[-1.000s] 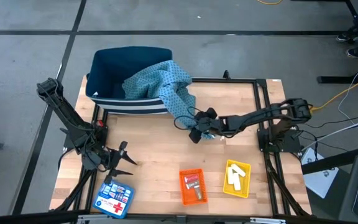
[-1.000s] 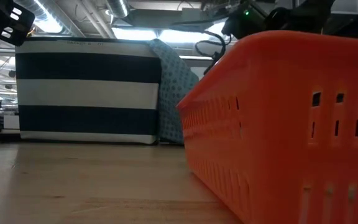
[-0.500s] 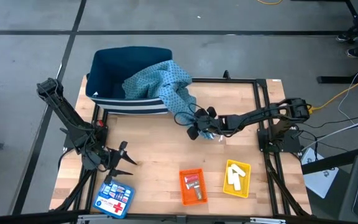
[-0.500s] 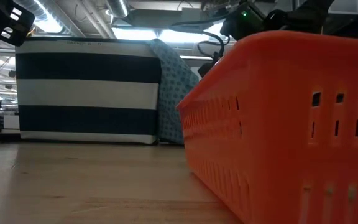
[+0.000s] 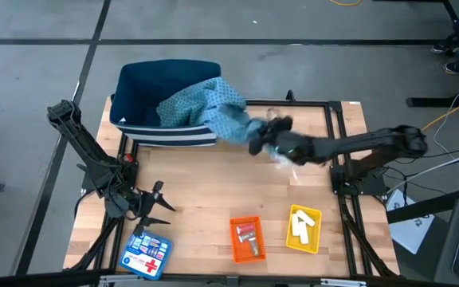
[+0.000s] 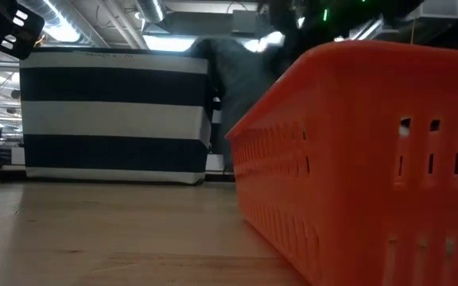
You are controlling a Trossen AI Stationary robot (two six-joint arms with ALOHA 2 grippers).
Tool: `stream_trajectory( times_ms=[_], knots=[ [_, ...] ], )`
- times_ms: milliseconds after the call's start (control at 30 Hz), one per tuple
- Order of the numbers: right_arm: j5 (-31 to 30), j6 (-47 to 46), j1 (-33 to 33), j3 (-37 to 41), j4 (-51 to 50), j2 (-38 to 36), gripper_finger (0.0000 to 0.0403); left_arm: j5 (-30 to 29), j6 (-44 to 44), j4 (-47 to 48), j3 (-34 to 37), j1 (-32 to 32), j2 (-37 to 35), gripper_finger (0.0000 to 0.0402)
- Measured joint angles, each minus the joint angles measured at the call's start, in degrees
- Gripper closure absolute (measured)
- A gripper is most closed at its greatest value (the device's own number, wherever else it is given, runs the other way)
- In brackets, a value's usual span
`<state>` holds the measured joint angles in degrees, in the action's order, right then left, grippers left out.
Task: Pick & Place Medicine items
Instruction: Put the patient gown into the blue bin
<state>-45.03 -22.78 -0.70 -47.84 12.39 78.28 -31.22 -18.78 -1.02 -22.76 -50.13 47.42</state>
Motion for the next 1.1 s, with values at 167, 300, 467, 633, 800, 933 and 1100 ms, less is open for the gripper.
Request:
stream_trajectory(
  times_ms=[167,300,467,633,800,933,1100],
  knots=[
    [0.28,14.22,1.81,-9.77,1.51,-7.05,0.0401,-0.01,1.03,-0.02,0.0,0.0,0.0,0.0201],
    [6.44,20.93,4.99,-21.27,-0.36,-6.37,0.0402,0.0,1.9,0.0,0.0,0.0,0.0,0.0201],
    [15.73,21.86,8.32,-35.08,-4.08,2.25,0.0402,-0.02,2.5,-0.02,0.0,0.04,-0.02,0.0201],
    [25.49,20.44,10.83,-47.69,-4.44,16.36,0.0402,-0.05,2.53,-0.06,0.01,0.04,-0.02,0.0201],
    [36.59,18.11,13.25,-65.92,-4.77,32.75,0.0403,-0.12,2.51,-0.04,0.0,0.04,-0.02,0.0201],
    [43.47,17.24,14.7,-84.58,-7.79,44.56,0.0403,-0.27,2.51,-0.04,0.0,0.04,-0.02,0.0201],
    [47.75,14.89,16.73,-81.7,1.87,46.4,0.0403,-0.63,2.81,0.08,0.02,0.04,0.02,0.0201]
  ],
)
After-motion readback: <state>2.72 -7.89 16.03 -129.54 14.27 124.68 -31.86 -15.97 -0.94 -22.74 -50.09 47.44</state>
